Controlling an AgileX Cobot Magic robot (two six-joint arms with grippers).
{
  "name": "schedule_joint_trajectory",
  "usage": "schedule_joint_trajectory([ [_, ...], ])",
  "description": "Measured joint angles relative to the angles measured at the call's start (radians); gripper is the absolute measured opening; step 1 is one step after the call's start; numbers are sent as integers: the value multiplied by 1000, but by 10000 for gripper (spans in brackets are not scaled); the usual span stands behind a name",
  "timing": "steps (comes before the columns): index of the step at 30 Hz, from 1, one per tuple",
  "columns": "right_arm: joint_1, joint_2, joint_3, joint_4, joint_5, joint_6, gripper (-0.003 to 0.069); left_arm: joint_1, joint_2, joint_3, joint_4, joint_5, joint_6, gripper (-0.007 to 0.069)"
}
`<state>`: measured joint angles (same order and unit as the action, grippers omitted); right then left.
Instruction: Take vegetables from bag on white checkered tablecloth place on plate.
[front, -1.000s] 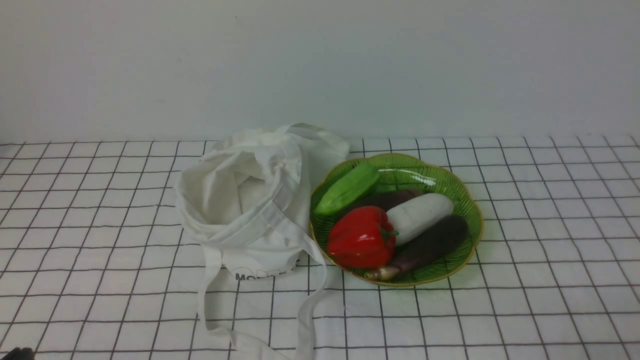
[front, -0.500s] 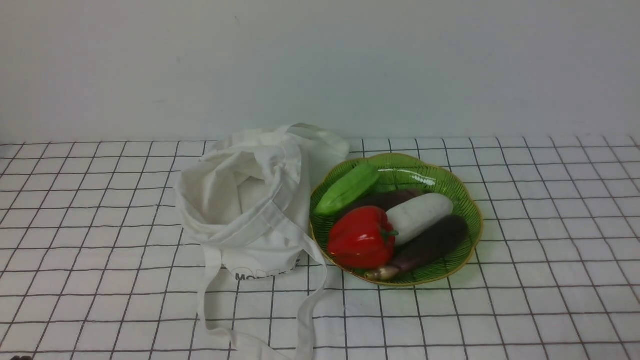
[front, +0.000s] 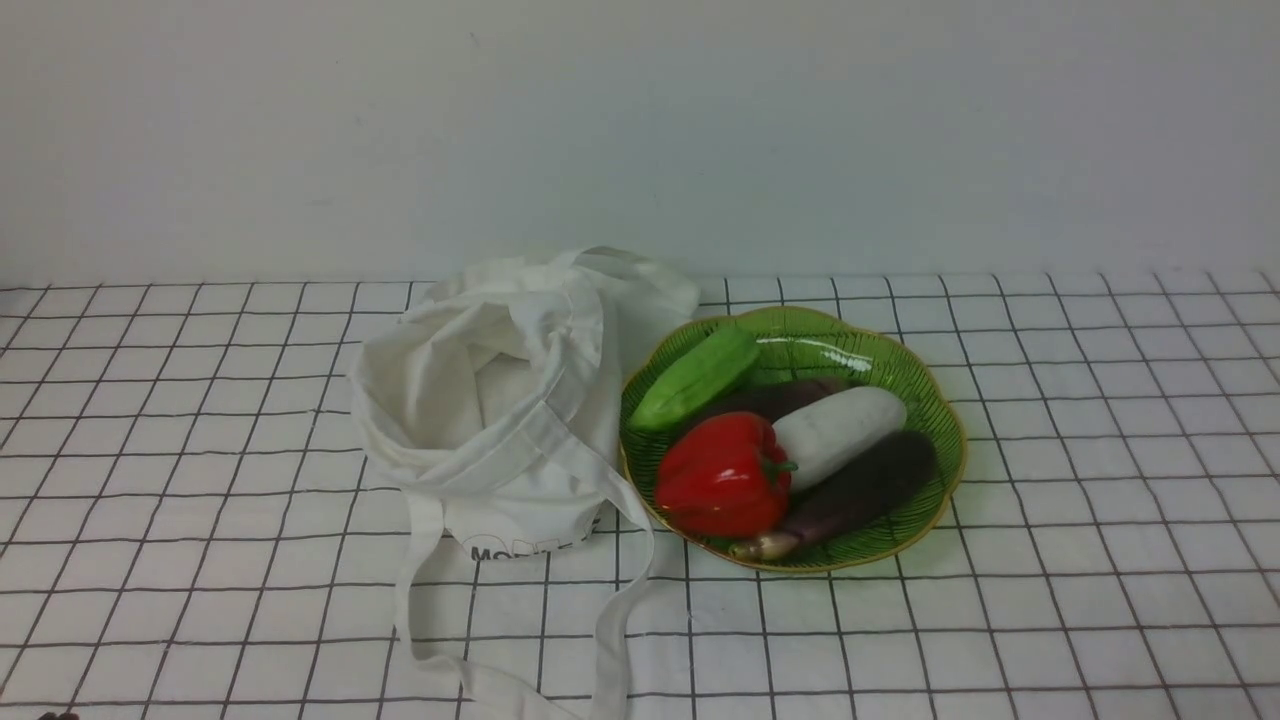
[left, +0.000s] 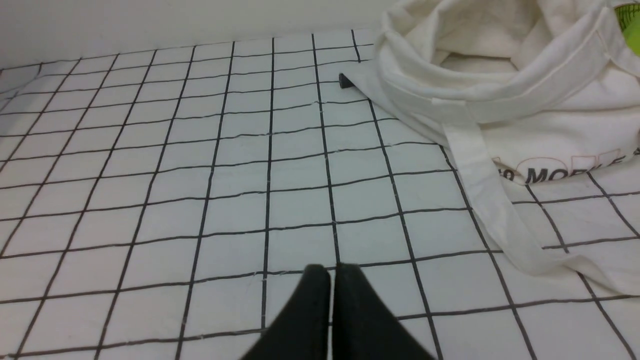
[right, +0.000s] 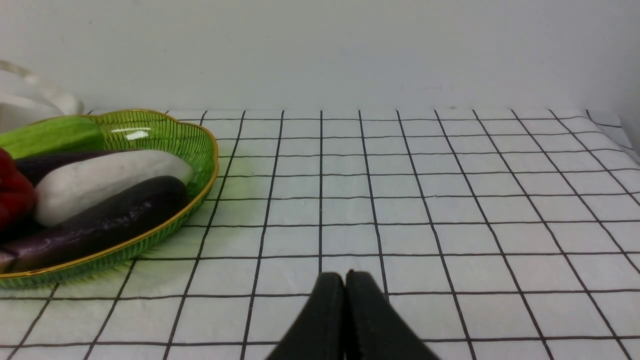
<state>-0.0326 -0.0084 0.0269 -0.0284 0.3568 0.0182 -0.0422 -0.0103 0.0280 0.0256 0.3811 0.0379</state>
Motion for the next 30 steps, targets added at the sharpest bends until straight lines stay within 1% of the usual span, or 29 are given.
schedule_joint_trajectory([
  [6,0,0,0,0,0,0,-18,44,0,0,0,0,0,-8],
  [30,0,0,0,0,0,0,-18,48,0,0,1,1,0,-8],
])
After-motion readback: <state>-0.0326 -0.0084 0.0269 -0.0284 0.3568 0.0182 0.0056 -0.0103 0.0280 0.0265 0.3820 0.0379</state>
